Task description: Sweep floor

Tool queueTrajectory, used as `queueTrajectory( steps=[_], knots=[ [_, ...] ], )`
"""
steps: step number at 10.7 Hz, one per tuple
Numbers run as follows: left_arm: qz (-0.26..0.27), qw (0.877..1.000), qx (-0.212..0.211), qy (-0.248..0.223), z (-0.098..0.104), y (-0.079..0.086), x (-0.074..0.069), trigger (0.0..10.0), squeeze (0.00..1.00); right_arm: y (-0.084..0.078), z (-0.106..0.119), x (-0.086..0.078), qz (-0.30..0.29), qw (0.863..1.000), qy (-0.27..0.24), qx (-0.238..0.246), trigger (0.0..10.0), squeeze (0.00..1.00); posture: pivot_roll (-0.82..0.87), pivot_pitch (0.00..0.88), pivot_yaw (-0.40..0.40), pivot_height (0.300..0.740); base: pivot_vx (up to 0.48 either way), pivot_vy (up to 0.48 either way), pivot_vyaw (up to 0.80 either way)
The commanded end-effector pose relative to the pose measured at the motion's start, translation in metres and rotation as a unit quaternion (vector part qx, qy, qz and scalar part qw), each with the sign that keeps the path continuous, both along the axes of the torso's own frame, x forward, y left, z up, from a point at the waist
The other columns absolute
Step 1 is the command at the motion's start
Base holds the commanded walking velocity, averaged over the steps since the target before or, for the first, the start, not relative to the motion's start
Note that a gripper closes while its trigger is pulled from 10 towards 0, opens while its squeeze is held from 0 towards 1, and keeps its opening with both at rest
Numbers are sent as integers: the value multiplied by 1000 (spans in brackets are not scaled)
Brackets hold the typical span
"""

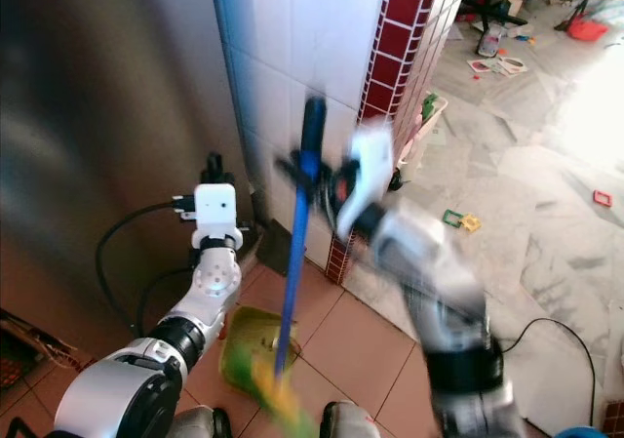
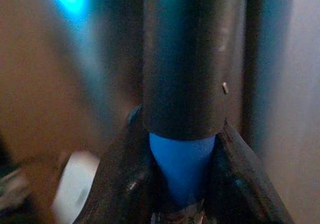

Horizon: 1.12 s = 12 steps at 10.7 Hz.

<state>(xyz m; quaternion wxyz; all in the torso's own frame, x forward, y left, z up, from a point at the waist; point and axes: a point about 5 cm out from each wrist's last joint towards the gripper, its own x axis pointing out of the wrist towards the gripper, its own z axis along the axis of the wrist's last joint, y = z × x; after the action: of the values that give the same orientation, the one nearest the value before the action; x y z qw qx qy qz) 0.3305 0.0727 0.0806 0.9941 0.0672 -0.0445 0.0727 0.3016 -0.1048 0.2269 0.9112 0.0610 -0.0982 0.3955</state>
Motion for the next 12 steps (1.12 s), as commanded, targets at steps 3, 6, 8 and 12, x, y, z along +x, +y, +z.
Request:
queueTrajectory(
  steps=[3, 6, 8, 12],
  knots=[
    [-32, 999, 18, 4, 4, -10, 4, 10000, 0, -21, 49, 11, -107, 979, -167, -53, 10000, 0, -187, 49, -39, 740, 0, 0, 0],
    [-161, 983, -17, 85, -14, -31, -4, 10000, 0, -38, 2, 23, -210, 962, -127, -116, 10000, 0, -155, 57, -35, 740, 0, 0, 0],
    [-167, 984, -18, 51, -1, -27, 3, 10000, 0, -32, -17, 22, -236, 956, -102, -138, 10000, 0, -129, 59, -13, 740, 0, 0, 0],
    [-196, 977, -8, -78, 68, -12, 30, 10000, 0, -14, -54, 20, -261, 953, -53, -145, 10000, 0, -40, 49, 35, 740, 0, 0, 0]
  ],
)
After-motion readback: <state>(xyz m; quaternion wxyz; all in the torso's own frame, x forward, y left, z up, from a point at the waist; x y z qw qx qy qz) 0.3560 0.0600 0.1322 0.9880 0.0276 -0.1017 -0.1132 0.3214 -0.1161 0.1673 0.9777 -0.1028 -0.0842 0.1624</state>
